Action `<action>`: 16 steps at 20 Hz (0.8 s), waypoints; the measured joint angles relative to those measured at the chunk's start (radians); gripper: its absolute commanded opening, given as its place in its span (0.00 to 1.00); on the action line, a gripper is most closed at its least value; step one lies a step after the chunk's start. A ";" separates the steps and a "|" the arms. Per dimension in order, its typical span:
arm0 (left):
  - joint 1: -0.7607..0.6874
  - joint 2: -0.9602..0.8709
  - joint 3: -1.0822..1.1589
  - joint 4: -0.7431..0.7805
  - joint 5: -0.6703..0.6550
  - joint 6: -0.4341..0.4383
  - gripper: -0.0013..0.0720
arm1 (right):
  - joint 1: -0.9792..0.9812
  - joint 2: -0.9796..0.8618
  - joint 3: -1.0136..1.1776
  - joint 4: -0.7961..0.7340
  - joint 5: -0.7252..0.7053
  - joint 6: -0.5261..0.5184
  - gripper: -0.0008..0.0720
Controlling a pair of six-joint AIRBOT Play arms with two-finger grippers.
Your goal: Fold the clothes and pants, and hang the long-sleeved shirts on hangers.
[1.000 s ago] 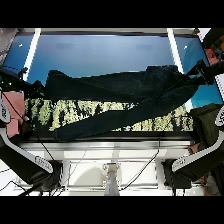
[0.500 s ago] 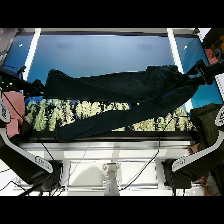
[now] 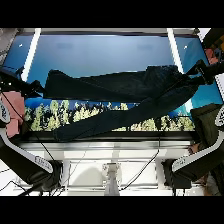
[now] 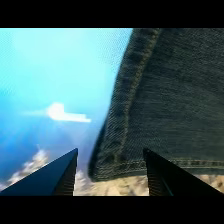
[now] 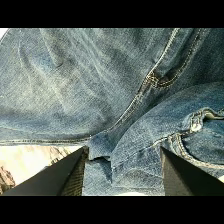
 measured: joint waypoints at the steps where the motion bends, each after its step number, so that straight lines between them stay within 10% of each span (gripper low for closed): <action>1: -0.002 0.000 0.000 -0.005 0.008 -0.002 0.28 | 0.000 0.000 0.000 0.000 -0.001 0.000 0.72; 3: -0.006 0.000 0.000 -0.016 0.021 -0.002 0.03 | 0.000 0.000 0.000 0.000 -0.002 0.000 0.72; 16: -0.005 0.067 0.000 0.209 0.077 -0.072 0.03 | 0.000 0.000 0.000 -0.069 -0.106 0.003 0.72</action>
